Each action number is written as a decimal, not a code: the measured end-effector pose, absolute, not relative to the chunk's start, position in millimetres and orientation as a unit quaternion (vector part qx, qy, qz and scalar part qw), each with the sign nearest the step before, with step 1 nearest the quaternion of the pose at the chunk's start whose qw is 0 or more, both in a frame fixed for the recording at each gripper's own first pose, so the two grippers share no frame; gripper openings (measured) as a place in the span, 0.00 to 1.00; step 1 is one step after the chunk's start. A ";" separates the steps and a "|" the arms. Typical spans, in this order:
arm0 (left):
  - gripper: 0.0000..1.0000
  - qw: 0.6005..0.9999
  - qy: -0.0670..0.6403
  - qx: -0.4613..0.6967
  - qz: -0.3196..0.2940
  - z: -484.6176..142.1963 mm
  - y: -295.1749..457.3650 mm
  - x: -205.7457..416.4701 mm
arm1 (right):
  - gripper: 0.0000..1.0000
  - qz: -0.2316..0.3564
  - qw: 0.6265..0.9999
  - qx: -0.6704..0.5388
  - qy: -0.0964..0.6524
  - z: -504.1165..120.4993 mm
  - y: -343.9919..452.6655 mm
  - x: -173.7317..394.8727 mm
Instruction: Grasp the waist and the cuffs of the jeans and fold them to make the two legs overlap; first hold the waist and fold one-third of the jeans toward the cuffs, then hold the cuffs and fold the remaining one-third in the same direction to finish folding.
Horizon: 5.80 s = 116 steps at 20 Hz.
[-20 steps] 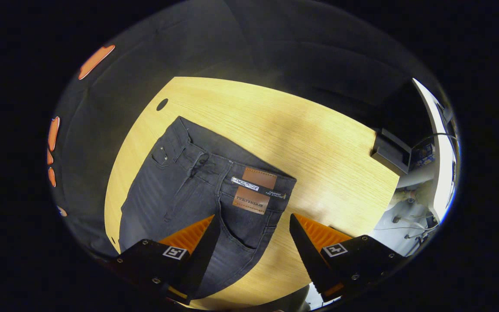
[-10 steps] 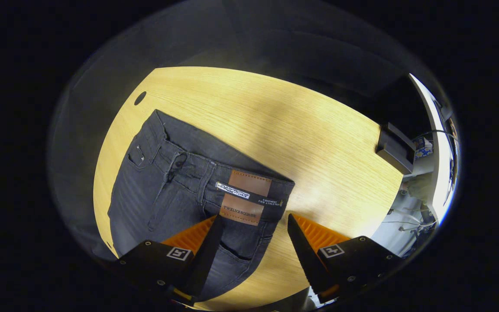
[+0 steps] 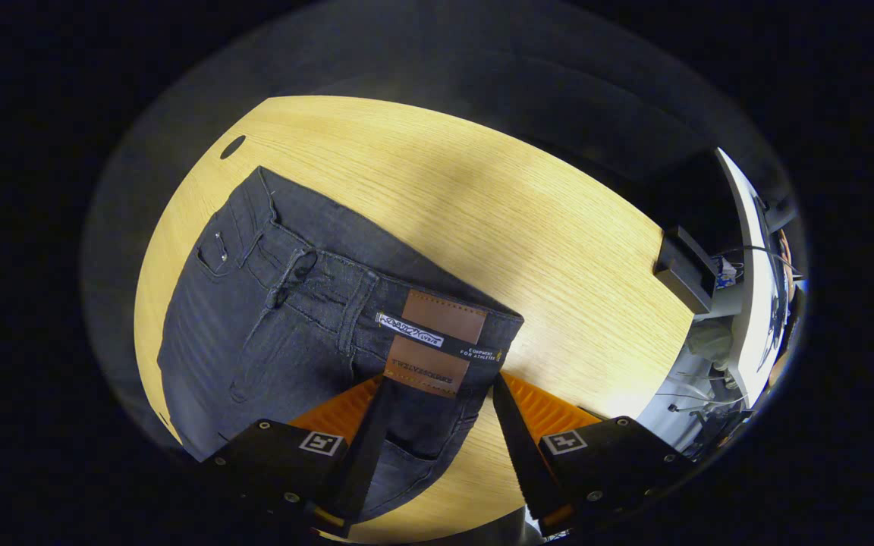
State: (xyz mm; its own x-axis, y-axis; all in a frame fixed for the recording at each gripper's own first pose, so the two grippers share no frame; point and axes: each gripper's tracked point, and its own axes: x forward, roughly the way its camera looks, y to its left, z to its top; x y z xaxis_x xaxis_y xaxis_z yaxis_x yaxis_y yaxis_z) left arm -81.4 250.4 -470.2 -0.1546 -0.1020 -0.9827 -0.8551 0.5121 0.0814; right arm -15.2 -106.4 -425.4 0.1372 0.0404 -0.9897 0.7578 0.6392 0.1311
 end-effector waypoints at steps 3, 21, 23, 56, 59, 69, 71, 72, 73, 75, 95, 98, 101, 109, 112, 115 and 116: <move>0.78 0.572 0.669 -0.335 0.336 -470.4 246.1 -71.3 | 0.47 -0.259 0.685 0.334 0.594 -421.2 -99.9 -9.2; 0.01 0.734 0.505 -0.423 0.165 -396.2 237.2 22.2 | 0.15 -0.160 0.679 0.616 0.365 -329.3 -85.0 36.8; 0.01 0.745 0.490 -0.429 0.145 -385.0 235.4 35.6 | 0.15 -0.173 0.676 0.617 0.364 -326.2 -84.5 38.4; 0.01 0.789 0.530 -0.277 0.141 -447.6 229.3 267.0 | 0.15 -0.180 0.603 0.650 0.426 -336.6 -69.5 224.9; 0.07 0.795 0.521 -0.278 0.141 -442.0 226.3 274.1 | 0.32 -0.171 0.615 0.664 0.391 -321.0 -87.7 234.3; 0.99 0.865 0.434 -0.236 0.091 -387.1 204.1 296.1 | 0.82 -0.195 0.700 0.547 0.415 -351.7 -113.6 189.8; 0.99 0.890 0.401 -0.204 0.072 -357.8 195.2 296.9 | 0.92 -0.202 0.713 0.519 0.427 -359.1 -117.9 176.4; 0.99 0.902 0.382 -0.190 0.065 -339.4 192.2 297.4 | 0.95 -0.203 0.714 0.513 0.431 -362.9 -118.2 172.1; 0.99 0.912 0.365 -0.177 0.056 -321.4 187.3 295.9 | 0.96 -0.204 0.714 0.511 0.433 -365.9 -116.5 170.6; 0.99 0.930 0.332 -0.149 0.045 -291.8 183.2 292.8 | 0.96 -0.206 0.712 0.507 0.439 -374.2 -111.6 168.1; 0.96 0.995 0.073 -0.022 -0.068 -77.3 84.8 155.7 | 0.56 -0.199 0.815 0.388 0.381 -406.3 -112.8 192.7; 0.96 0.993 0.080 -0.009 -0.082 -77.4 61.6 142.2 | 0.34 -0.213 0.824 0.369 0.373 -407.5 -114.8 195.4; 0.99 0.993 0.073 -0.011 -0.094 -70.1 50.1 133.3 | 0.19 -0.217 0.826 0.373 0.363 -391.5 -115.0 193.6; 0.99 0.989 0.058 -0.022 -0.134 -68.0 55.4 127.8 | 0.19 -0.216 0.867 0.333 0.300 -340.9 -114.0 186.4; 0.99 0.989 0.057 -0.029 -0.133 -69.9 71.5 124.1 | 0.19 -0.205 0.885 0.309 0.281 -322.0 -104.0 188.1; 0.99 0.990 0.048 -0.035 -0.127 -64.0 90.0 120.8 | 0.19 -0.193 0.898 0.292 0.266 -308.9 -98.4 184.7; 0.99 0.991 0.047 -0.034 -0.123 -65.0 94.4 120.7 | 0.19 -0.190 0.902 0.286 0.261 -303.1 -95.8 184.6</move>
